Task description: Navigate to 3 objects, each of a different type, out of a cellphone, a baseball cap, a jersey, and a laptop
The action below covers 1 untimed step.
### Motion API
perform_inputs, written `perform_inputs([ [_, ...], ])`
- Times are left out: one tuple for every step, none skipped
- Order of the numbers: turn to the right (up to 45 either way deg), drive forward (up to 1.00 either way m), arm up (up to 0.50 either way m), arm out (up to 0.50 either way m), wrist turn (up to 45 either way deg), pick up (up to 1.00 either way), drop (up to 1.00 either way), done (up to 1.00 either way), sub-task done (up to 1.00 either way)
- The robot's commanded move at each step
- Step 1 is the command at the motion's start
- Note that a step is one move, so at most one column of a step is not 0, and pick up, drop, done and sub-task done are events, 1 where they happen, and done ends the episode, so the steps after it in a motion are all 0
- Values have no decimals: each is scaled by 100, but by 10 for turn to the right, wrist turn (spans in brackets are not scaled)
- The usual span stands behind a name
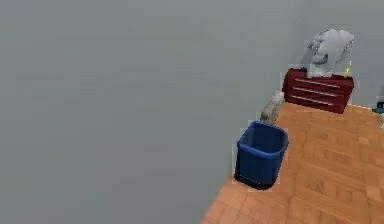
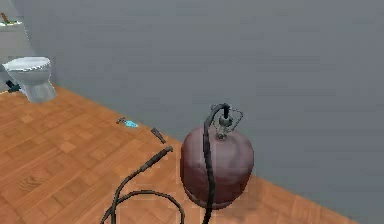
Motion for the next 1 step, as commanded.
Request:
perform_inputs([
  [0,55,0,0,0,0,0,0,0],
])
